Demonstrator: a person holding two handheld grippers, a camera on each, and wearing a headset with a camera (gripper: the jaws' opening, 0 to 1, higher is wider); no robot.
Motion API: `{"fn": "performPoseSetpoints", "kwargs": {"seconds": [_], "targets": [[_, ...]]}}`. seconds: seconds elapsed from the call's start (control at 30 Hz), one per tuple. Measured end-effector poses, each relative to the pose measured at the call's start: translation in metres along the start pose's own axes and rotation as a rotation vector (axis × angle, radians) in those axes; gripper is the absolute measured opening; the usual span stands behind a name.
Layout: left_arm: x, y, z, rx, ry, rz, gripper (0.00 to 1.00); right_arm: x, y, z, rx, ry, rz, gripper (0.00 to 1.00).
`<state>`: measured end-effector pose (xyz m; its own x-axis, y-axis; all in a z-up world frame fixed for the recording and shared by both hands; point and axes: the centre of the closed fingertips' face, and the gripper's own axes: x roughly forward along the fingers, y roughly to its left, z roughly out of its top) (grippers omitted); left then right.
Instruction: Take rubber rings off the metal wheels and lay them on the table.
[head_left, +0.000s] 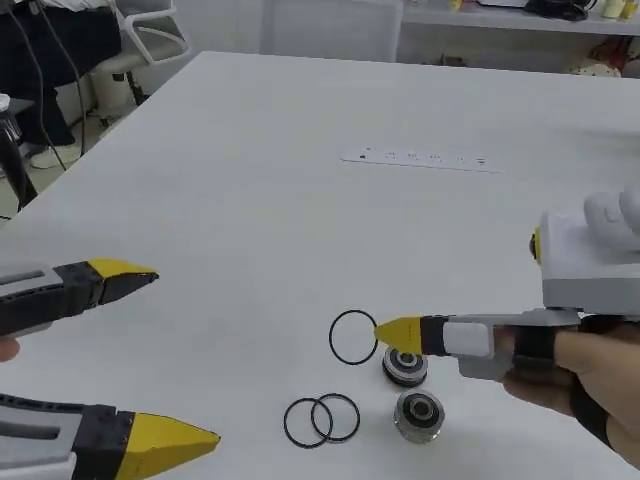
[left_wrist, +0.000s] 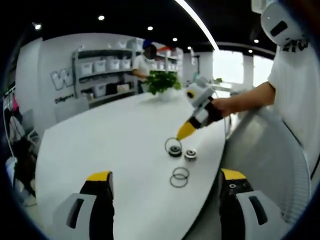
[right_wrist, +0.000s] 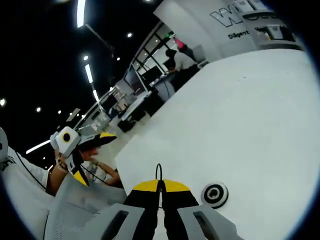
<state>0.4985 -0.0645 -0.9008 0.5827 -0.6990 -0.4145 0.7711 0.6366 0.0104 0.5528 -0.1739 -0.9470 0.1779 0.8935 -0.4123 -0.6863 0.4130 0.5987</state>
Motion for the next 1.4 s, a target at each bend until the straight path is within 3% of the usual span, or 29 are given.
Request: {"fn": "performPoseSetpoints", "kwargs": {"seconds": [0.37,0.97,1.27,1.4], "targets": [[0.004,-0.007,-0.009,-0.026,0.014,-0.008,0.87,0.015,0.007,-0.028,-0.033,0.115,0.019,0.0],[0.006,-0.01,-0.015,-0.048,0.025,0.0,0.85,0.03,0.002,-0.072,-0.106,0.288,0.014,0.0],[0.006,-0.008,-0.012,-0.051,0.014,0.008,0.84,0.031,-0.005,-0.075,-0.158,0.304,-0.019,0.0],[0.006,-0.008,-0.014,-0.05,0.02,0.01,0.83,0.031,-0.01,-0.071,-0.181,0.288,-0.045,0.0]]}}
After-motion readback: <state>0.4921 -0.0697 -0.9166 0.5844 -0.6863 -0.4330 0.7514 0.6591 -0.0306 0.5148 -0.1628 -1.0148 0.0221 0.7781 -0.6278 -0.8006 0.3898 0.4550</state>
